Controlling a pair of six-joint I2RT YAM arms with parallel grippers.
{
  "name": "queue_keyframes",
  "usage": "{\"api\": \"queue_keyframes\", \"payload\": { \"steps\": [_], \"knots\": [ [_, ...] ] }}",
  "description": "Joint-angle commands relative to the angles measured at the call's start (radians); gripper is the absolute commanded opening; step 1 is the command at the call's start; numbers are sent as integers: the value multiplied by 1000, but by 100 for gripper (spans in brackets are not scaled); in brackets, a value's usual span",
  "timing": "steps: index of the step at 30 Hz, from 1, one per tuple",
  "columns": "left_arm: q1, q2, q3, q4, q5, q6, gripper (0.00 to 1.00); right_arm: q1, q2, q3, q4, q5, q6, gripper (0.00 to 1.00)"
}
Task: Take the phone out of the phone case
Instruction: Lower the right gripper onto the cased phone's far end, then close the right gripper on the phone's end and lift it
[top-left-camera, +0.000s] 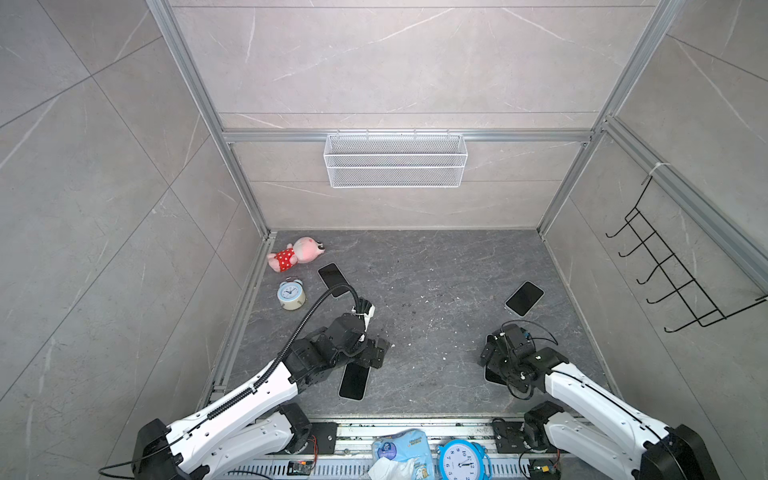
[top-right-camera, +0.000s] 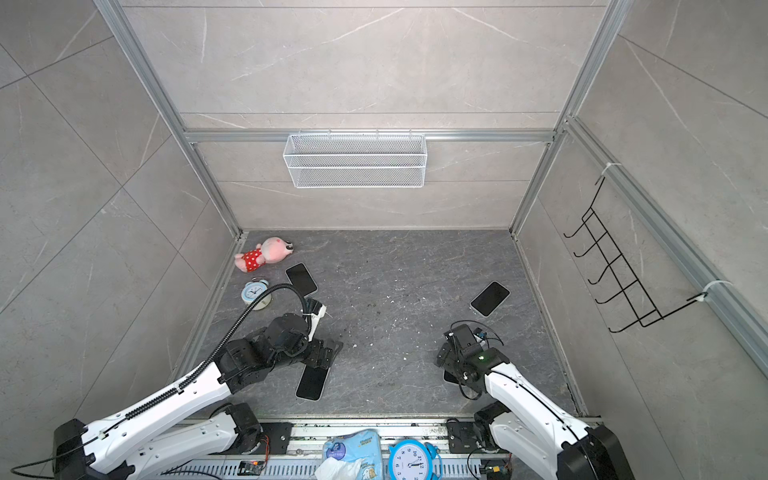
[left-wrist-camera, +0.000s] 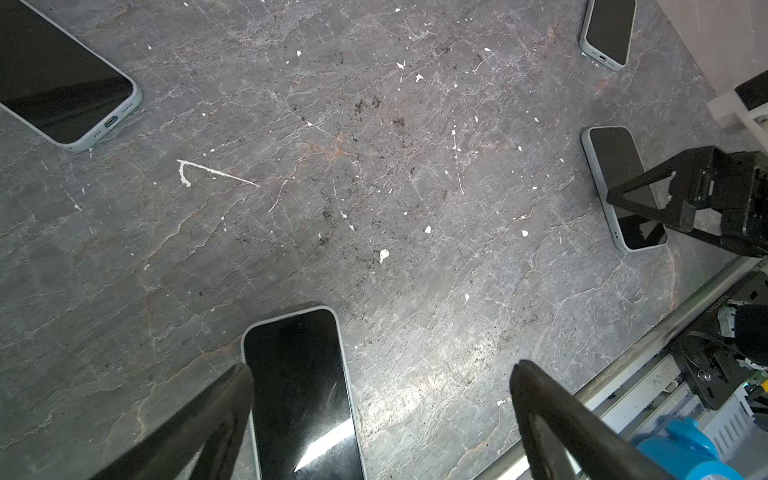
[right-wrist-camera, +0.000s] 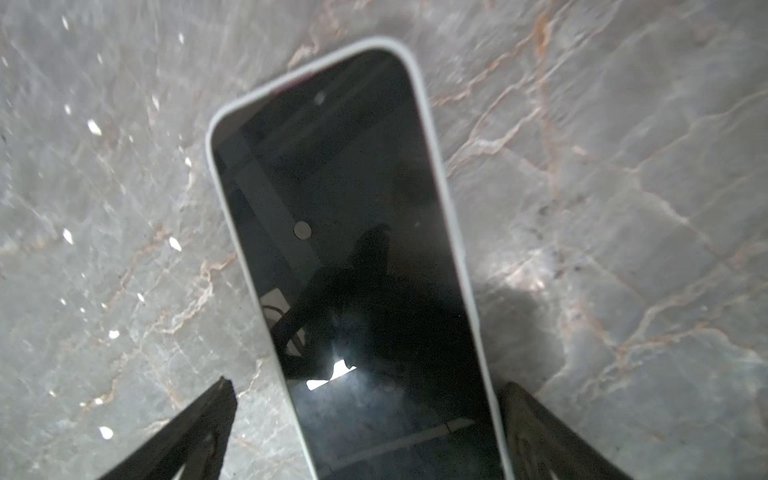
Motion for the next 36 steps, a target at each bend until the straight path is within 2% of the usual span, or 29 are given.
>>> {"api": "queue_keyframes", "payload": {
  "steps": [1, 6, 11, 24, 33, 36],
  "knots": [
    [-6, 8, 9, 38, -4, -18, 99, 32, 32, 61, -88, 51, -20, 100],
    [-5, 17, 10, 58, 8, -18, 99, 39, 47, 79, -119, 69, -26, 100],
    [-5, 27, 12, 73, 22, -16, 99, 46, 143, 117, -123, 88, -30, 100],
    [-5, 33, 6, 99, 34, -8, 99, 48, 263, 146, -80, 84, -50, 99],
    [-5, 38, 6, 122, 47, -7, 99, 47, 324, 139, -22, 47, -57, 93],
    [-5, 50, 5, 131, 51, -7, 99, 47, 337, 133, -2, 37, -61, 87]
  ]
}}
